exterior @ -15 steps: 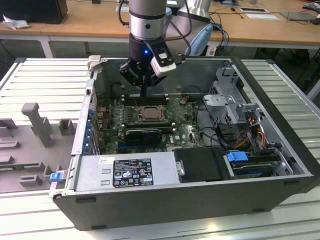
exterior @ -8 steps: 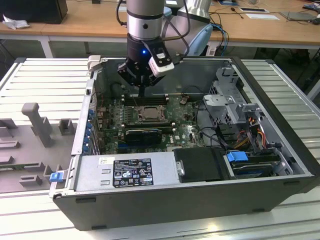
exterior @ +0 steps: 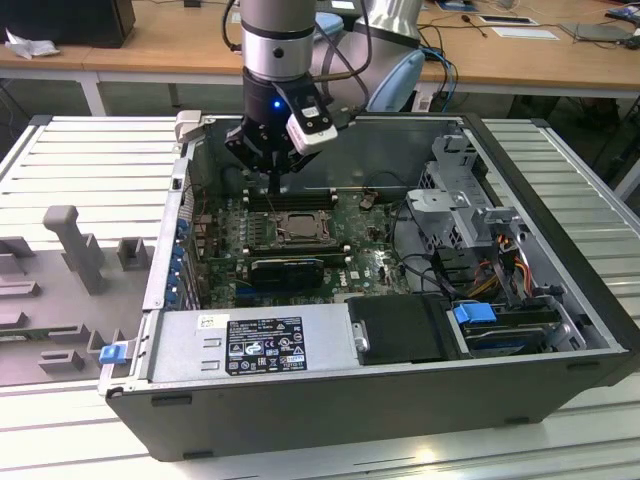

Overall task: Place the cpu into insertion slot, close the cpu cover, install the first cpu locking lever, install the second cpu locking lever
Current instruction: 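Install the first cpu locking lever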

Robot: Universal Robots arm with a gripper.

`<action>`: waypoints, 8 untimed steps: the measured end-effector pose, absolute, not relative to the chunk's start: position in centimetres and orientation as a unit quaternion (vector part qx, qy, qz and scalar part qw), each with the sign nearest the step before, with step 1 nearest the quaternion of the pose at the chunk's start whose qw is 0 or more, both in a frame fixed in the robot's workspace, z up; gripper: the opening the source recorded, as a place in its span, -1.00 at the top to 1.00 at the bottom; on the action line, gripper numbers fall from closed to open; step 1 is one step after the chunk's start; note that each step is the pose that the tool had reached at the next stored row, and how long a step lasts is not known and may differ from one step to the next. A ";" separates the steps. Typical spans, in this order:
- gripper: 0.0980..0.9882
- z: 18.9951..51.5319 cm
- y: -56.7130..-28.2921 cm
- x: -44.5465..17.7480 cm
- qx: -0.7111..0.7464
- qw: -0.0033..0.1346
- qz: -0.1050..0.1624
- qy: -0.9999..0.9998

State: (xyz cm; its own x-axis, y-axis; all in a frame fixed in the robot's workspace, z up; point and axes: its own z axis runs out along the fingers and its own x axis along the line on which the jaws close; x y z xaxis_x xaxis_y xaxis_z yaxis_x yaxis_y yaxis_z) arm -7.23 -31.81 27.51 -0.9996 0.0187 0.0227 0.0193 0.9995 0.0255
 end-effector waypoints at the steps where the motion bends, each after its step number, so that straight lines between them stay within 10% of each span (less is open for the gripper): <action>1: 0.98 27.4 -31.8 -7.2 -0.005 0.011 -0.013 -1.000; 8: 0.98 27.0 -31.8 -9.3 0.035 0.009 -0.013 -0.999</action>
State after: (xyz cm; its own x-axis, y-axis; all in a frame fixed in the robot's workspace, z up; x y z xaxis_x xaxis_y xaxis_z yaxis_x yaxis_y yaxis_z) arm -9.33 -31.82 27.04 -0.9973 -0.0710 0.0174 -0.0705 0.9971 0.0270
